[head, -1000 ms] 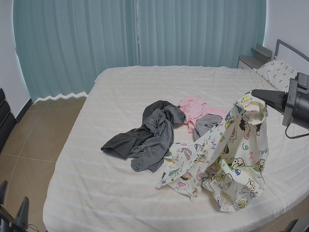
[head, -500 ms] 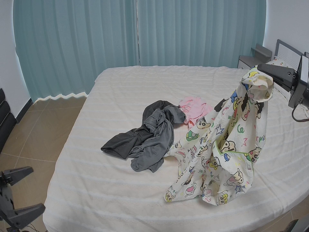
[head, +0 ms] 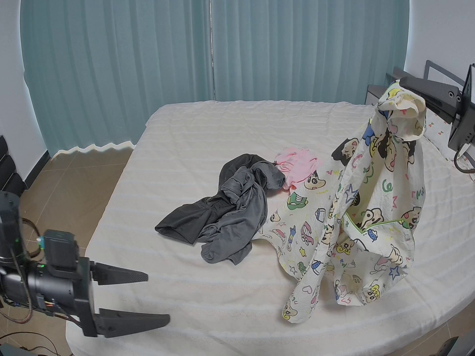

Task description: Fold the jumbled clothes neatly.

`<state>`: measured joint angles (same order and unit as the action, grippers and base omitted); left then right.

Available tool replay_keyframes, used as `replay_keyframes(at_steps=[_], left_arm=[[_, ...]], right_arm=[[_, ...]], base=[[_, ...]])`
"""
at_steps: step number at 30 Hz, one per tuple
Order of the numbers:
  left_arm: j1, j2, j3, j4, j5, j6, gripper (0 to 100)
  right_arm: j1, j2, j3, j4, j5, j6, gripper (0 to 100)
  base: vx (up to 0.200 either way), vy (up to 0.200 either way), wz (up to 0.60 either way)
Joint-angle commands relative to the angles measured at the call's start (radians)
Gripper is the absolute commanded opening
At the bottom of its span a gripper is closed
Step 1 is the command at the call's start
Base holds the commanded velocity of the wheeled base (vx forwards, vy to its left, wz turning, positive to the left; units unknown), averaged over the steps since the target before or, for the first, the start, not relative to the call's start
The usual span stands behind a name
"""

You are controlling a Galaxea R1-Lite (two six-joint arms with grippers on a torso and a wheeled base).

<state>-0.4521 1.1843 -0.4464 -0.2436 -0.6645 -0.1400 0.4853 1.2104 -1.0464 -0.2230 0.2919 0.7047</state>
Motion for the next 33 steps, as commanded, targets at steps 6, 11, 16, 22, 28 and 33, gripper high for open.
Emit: replay_keyframes(at_steps=[6, 11, 16, 22, 28, 33], left_arm=[[-0.123, 0.273, 0.003, -0.166, -0.003, -0.004, 100], [-0.112, 0.406, 0.000, -0.342, -0.012, -0.007, 100], [-0.033, 0.561, -0.051, -0.465, -0.175, -0.006, 100], [0.061, 0.727, -0.132, -0.543, -0.288, 0.011, 100], [0.084, 0.928, -0.153, -0.767, -0.354, 0.008, 100], [0.070, 1.002, -0.153, -0.928, -0.357, -0.035, 100]], right_arm=[[0.072, 0.035, -0.049, 0.007, 0.003, -0.001, 0], [0.073, 0.034, -0.053, 0.019, 0.010, 0.001, 0], [0.098, 0.031, -0.053, 0.042, 0.041, 0.004, 0], [0.111, 0.040, -0.061, 0.059, 0.052, 0.004, 0], [0.113, 0.061, -0.061, 0.056, 0.073, 0.010, 0], [0.134, 0.060, -0.084, 0.056, 0.082, 0.016, 0]], base=[[0.000, 0.000, 0.00], [0.000, 0.000, 0.00], [0.000, 0.000, 0.00], [0.000, 0.000, 0.00], [0.000, 0.000, 0.00], [0.000, 0.000, 0.00]])
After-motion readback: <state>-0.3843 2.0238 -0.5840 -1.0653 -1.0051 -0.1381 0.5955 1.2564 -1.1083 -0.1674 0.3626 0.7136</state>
